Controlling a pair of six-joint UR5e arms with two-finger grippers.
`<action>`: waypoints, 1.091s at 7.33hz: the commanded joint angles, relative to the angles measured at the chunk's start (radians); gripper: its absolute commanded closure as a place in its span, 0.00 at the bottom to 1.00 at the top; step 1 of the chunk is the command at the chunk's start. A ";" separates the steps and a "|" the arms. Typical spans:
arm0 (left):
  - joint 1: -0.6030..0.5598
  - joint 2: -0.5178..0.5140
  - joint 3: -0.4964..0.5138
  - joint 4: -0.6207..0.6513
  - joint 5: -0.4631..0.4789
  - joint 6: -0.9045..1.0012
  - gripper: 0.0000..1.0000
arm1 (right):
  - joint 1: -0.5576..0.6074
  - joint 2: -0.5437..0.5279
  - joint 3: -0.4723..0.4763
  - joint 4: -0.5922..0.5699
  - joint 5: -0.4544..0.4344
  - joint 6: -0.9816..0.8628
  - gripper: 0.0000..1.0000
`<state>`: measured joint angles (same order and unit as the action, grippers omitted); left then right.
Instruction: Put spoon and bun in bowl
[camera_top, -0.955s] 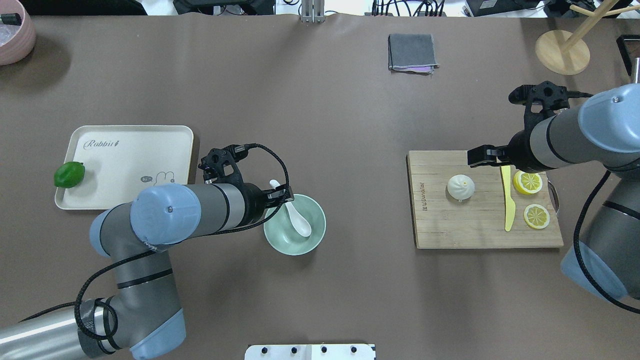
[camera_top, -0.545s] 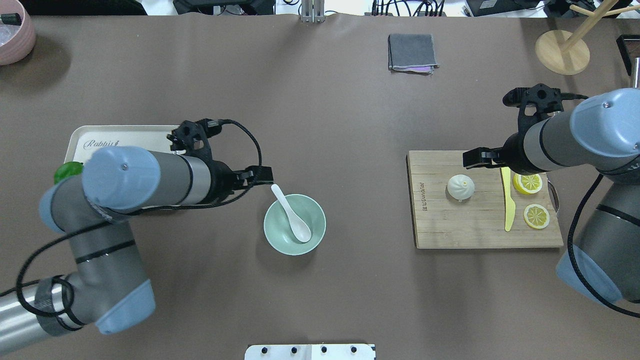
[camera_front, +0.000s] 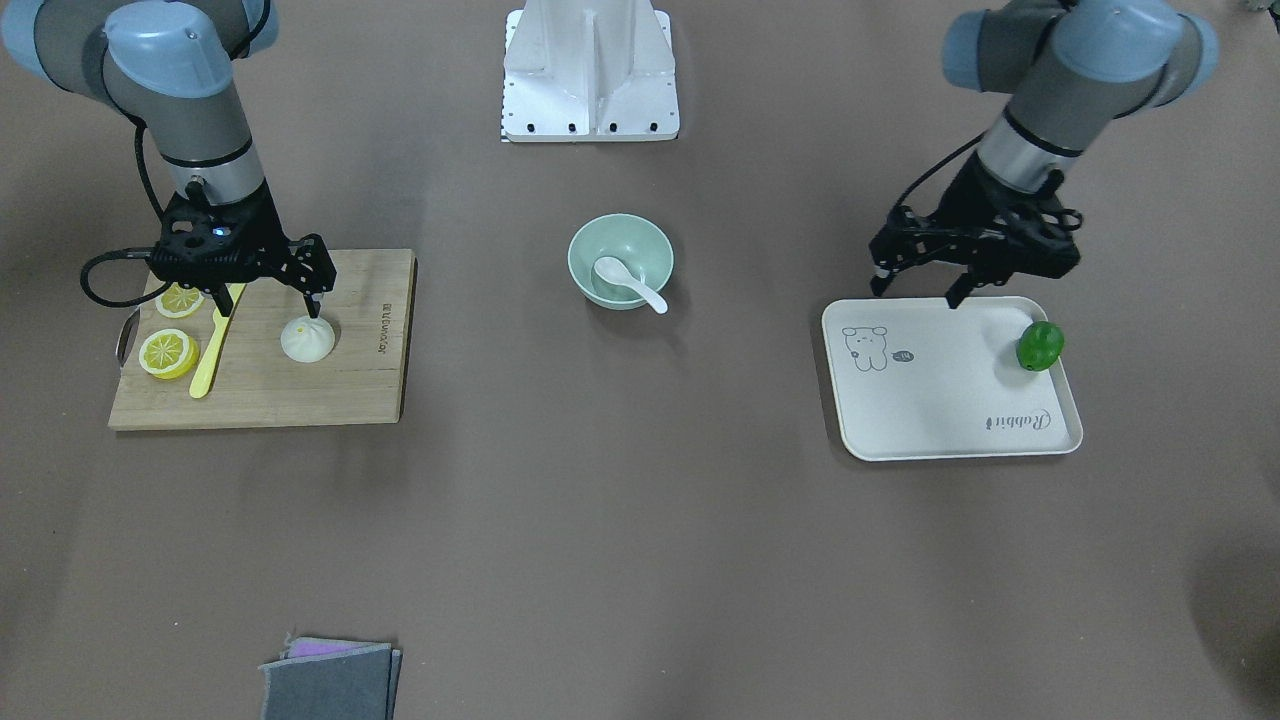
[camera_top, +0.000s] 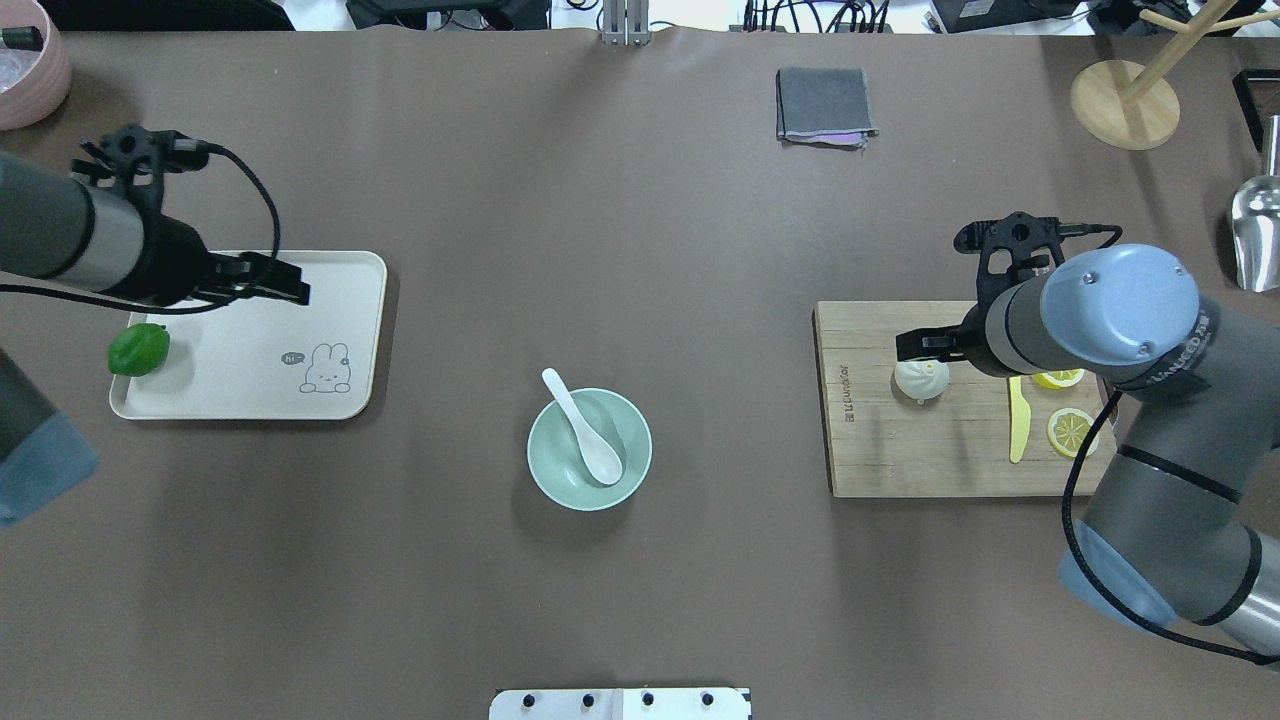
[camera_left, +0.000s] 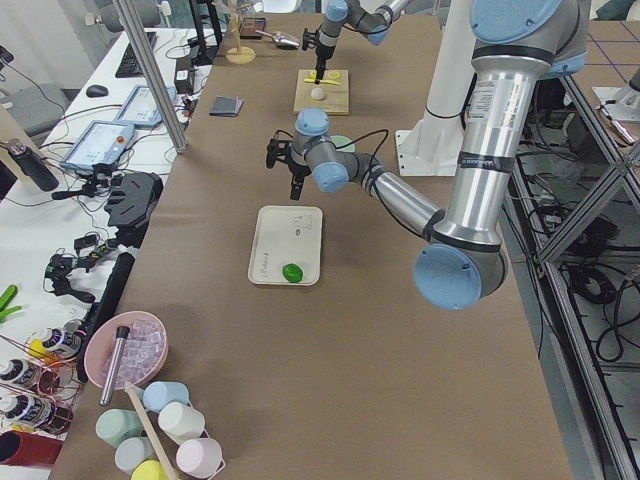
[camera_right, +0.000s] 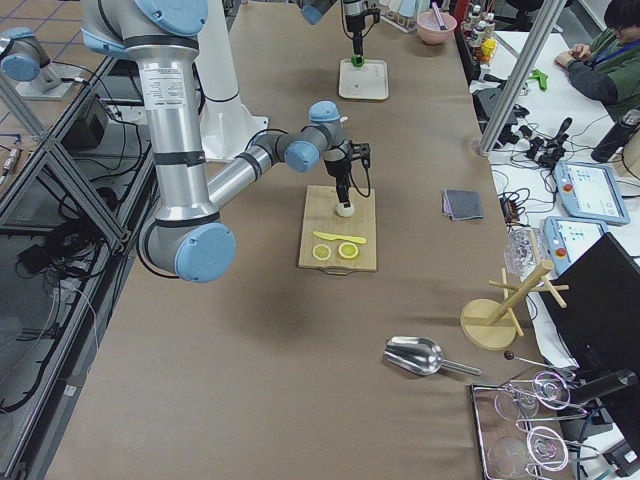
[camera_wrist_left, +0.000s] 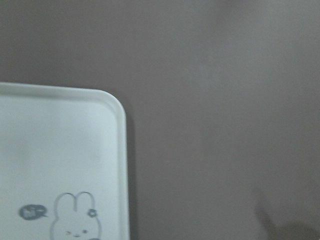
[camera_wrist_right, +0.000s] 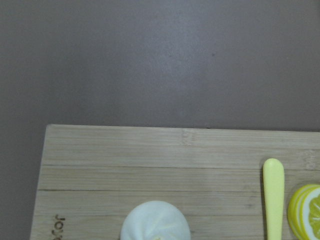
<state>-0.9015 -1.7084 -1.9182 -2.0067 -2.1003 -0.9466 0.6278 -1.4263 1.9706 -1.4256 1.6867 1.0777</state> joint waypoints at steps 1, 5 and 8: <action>-0.080 0.050 0.002 0.000 -0.064 0.104 0.02 | -0.063 0.030 -0.060 0.001 -0.083 0.027 0.10; -0.077 0.041 0.010 -0.001 -0.064 0.104 0.02 | -0.086 0.041 -0.084 -0.001 -0.110 0.053 1.00; -0.076 0.038 0.019 -0.003 -0.064 0.100 0.02 | -0.092 0.140 -0.038 -0.038 -0.096 0.149 1.00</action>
<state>-0.9779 -1.6682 -1.9045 -2.0083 -2.1644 -0.8439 0.5366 -1.3410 1.9171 -1.4433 1.5825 1.1866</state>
